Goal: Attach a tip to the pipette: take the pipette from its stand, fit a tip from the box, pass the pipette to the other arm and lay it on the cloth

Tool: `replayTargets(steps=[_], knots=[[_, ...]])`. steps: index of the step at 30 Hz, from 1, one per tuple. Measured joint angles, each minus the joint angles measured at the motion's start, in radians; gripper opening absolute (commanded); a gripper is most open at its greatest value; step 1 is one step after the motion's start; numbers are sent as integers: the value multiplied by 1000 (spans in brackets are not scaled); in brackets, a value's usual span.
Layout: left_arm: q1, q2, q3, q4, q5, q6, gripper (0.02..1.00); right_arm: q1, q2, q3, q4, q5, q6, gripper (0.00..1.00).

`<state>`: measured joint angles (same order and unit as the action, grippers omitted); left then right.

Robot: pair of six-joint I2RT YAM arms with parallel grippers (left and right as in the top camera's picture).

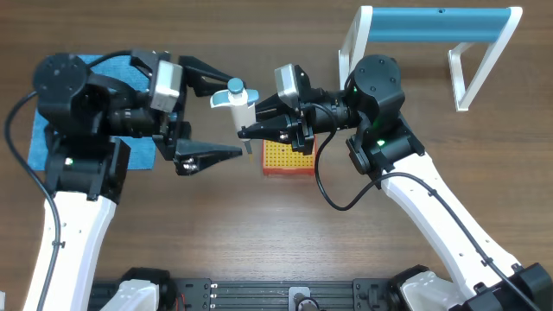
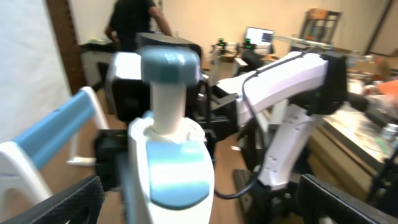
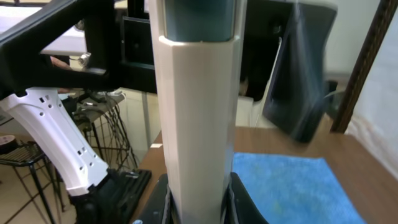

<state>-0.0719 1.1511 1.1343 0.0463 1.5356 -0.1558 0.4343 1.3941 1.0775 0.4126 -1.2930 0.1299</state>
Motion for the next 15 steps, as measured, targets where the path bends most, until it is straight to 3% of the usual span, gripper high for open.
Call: replayTargets(steps=[5,7,8,11,14,15], knots=[[-40,0,1,0,33,-18,963,27,0,0,42,8,0,80],[-40,0,1,0,32,-21,454,28,0,0,41,13,1,77],[-40,0,0,0,27,-26,371,28,0,0,41,21,0,77],[-37,5,1,0,-48,-27,301,40,-1,0,41,45,0,80],[-37,5,1,4,-115,-17,294,39,-1,0,37,84,16,77],[-37,5,1,5,-126,-13,128,39,-1,0,37,95,21,80]])
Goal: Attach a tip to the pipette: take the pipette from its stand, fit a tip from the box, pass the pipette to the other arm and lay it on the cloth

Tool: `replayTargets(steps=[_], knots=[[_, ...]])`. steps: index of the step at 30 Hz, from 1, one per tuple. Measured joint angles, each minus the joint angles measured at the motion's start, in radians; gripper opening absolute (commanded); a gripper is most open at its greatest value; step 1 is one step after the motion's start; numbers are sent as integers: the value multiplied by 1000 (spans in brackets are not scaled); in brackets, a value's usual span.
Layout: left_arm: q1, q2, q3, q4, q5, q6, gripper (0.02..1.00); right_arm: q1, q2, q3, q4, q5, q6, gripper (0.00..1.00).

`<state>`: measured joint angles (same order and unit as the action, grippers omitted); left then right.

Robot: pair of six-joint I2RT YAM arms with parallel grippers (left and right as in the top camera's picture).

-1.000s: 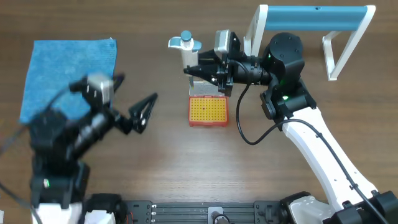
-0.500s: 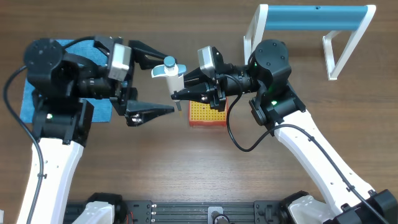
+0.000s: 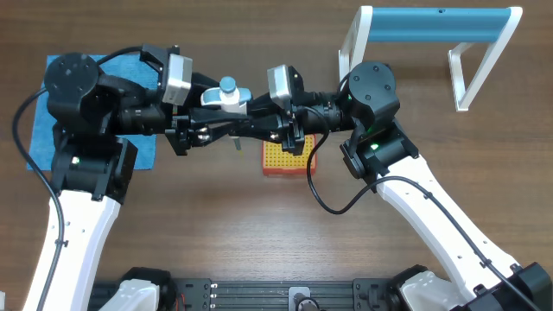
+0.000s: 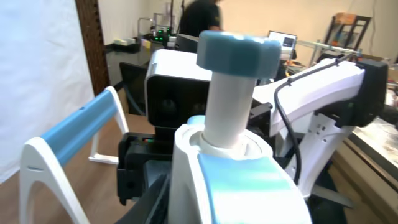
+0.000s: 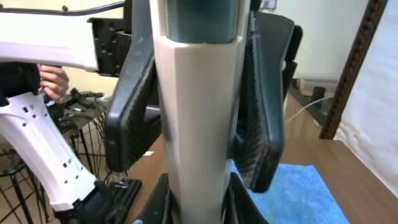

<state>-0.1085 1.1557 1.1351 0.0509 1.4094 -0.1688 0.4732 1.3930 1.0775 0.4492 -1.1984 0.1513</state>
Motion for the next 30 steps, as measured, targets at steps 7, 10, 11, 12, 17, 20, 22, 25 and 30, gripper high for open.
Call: replayTargets(steps=[7,10,11,12,17,20,22,25,30], knots=[[1,0,0,-1,-40,16,29,0,0,2,-2,22,13,693],[0,0,0,-4,-40,0,29,-3,0,3,-47,37,1,733],[0,0,0,-5,-40,-2,27,-3,0,3,-70,44,0,735],[0,0,0,-5,-40,-5,27,-11,0,3,-103,53,0,737],[0,1,6,-143,-227,-14,25,-135,0,5,-219,88,-4,741],[-4,6,11,-339,-560,-12,27,-296,2,9,-379,113,-16,746],[-4,11,13,-473,-759,-25,27,-391,3,13,-536,138,-61,746],[-3,19,13,-692,-982,-85,25,-496,-4,11,-758,304,-194,746],[0,19,12,-869,-1164,-133,27,-525,-203,10,-866,741,-343,750]])
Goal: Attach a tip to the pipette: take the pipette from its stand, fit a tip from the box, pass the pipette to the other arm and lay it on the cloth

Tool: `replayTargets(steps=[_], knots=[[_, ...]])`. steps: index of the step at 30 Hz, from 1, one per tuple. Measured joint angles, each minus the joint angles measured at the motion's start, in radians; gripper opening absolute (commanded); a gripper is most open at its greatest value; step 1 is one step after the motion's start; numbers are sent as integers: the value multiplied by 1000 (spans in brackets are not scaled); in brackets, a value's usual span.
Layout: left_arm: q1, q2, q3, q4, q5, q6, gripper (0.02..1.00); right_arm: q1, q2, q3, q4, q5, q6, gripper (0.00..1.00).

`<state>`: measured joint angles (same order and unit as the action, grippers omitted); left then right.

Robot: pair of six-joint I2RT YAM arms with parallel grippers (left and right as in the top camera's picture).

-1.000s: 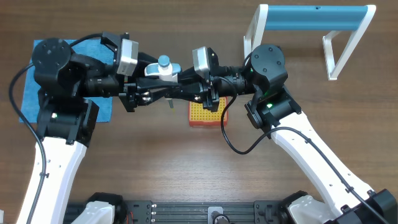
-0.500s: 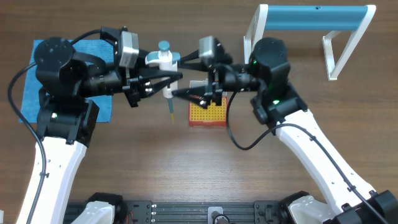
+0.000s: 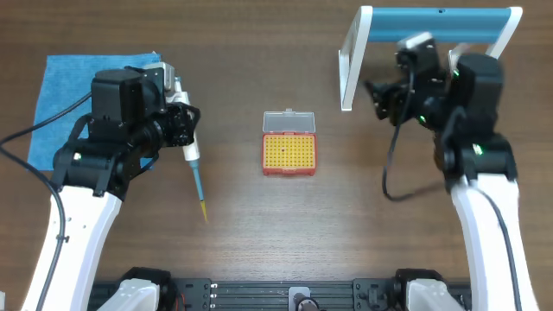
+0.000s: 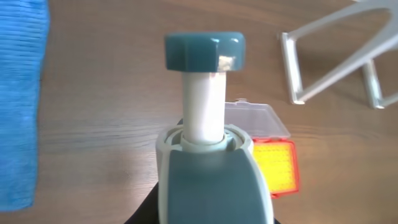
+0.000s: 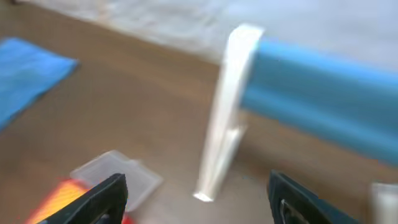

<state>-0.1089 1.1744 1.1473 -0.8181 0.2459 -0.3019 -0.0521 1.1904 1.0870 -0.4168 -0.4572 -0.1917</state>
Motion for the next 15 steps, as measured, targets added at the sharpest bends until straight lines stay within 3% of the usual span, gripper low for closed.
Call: replayTargets(steps=[1,5,8,11,15], knots=[[17,0,2,-9,-11,0,27,-1,-105,0,-7,71,-12,748],[160,19,54,-73,-55,31,27,-2,-406,3,-108,166,-30,748],[247,75,147,-161,-66,118,27,-2,-589,7,-310,255,-27,750],[288,214,282,-260,-73,193,27,-2,-739,7,-476,278,-20,748],[296,465,526,-313,-80,259,27,-2,-985,-57,-523,284,-20,748]])
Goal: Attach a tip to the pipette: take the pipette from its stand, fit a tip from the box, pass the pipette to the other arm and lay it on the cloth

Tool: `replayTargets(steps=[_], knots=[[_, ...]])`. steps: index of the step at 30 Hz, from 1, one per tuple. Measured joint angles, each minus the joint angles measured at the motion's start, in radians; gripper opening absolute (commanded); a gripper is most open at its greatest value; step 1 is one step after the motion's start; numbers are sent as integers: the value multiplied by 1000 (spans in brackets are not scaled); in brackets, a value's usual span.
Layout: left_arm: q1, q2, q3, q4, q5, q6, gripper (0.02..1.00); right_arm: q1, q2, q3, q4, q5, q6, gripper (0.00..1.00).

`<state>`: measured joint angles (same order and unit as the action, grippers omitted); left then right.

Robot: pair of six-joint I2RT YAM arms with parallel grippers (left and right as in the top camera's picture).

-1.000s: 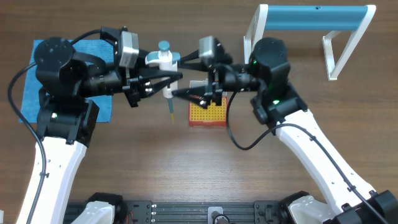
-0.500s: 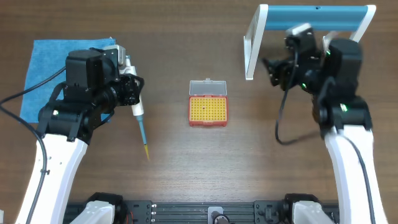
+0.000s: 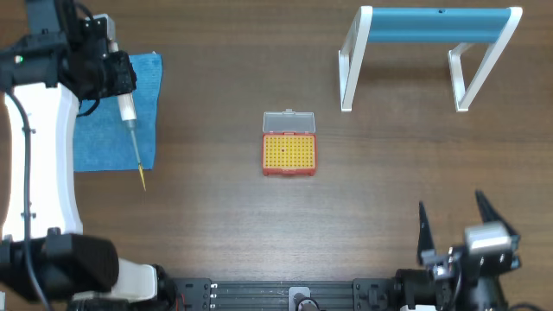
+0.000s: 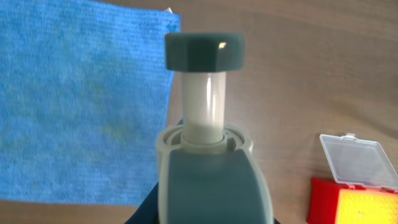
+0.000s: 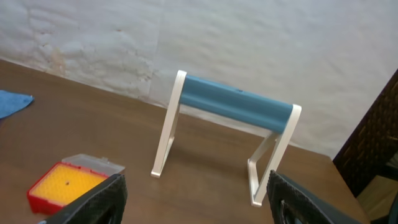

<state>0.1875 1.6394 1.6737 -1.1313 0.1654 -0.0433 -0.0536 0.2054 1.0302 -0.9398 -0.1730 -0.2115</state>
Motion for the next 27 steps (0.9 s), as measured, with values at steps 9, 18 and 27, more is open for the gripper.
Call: replayTargets(steps=[9,18,27], knots=[[111,335,280,-139,-49,130,27,0,-174,-512,385,-5,18,750],[163,365,287,-60,-121,286,25,0,-170,-946,830,-13,42,750],[109,578,290,223,-124,268,27,0,-169,-1012,873,-15,42,750]])
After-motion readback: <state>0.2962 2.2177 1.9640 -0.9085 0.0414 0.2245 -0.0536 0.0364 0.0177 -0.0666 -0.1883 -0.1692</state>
